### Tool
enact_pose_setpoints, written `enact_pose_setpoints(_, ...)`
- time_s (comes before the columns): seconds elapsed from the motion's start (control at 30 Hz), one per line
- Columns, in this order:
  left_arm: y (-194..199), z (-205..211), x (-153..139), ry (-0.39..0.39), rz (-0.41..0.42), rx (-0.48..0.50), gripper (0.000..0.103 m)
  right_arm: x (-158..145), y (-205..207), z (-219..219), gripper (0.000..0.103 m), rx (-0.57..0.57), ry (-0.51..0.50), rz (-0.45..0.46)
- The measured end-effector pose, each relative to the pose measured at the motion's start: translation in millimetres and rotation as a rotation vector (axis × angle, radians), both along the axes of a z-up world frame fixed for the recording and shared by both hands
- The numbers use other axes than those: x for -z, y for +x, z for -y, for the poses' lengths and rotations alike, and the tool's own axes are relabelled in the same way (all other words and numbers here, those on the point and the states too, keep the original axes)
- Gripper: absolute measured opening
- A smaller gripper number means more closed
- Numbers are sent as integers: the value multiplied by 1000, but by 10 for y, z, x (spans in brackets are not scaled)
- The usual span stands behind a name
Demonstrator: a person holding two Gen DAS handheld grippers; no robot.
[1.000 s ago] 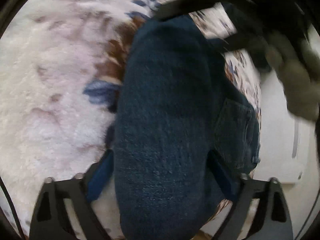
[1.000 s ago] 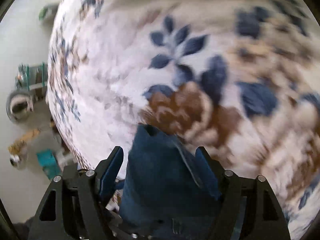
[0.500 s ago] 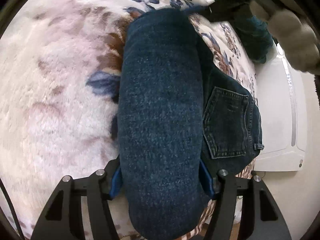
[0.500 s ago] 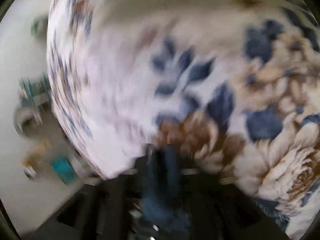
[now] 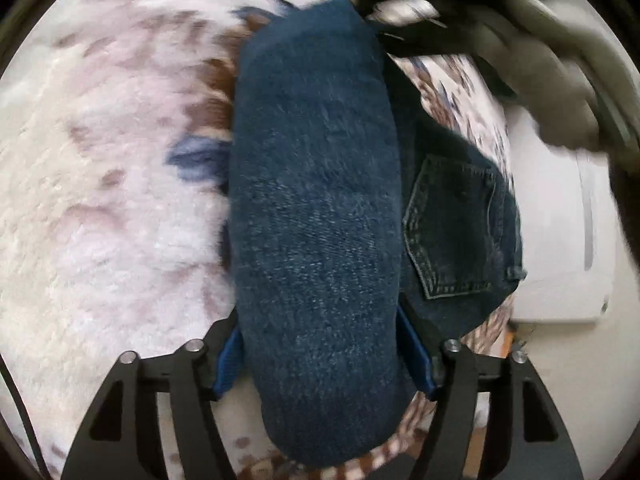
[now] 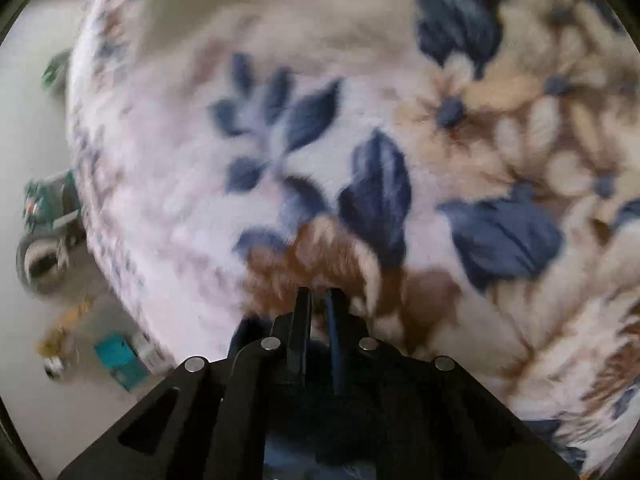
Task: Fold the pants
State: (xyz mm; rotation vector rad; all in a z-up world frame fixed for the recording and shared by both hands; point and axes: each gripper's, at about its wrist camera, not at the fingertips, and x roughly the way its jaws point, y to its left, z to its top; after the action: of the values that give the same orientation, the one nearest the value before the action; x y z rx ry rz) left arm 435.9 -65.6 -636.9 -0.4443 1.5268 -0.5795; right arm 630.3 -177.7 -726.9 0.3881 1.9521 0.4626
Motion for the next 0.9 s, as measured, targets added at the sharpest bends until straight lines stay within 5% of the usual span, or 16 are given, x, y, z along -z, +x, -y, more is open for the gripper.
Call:
enact_pose_setpoints(0.07,49,-111,-85,-6,-9,-50,82,-264,-56,163,17,16,10,57)
enact_pose_setpoints(0.1,89,-165,-156,3,0,-75,97,-452,-98,301,48,29,-4,117)
enact_pose_setpoints(0.17,161,-279,-312,29,48,-127,100,-794,-179,660,100,75,-41,248)
enact_pose_setpoints(0.33,377,-364,-526,-19,130,-198,101,-1223,-706,1669,100,196,-144,392)
enact_pose_setpoints(0.5,526,115,-115,214,88,-60,101,-613,-1578,2307,100,242,-258,239)
enact_pose_setpoints(0.53,501,107,-15,207,62,-54,103,-461,-1740,2434,102,245,-270,216)
enact_pose_setpoints(0.63,516,24,77,174,15,-84,103,-169,-2001,2711,102,384,-171,134)
enact_pose_setpoints(0.7,527,13,26,135,13,-90,101,-83,-2079,2852,102,500,-2,143)
enact_pose_setpoints(0.83,581,62,111,-31,-62,-87,101,56,-2061,2941,103,584,170,182)
enact_pose_setpoints(0.9,593,126,211,-23,-75,-63,101,98,-2041,2928,103,607,245,195)
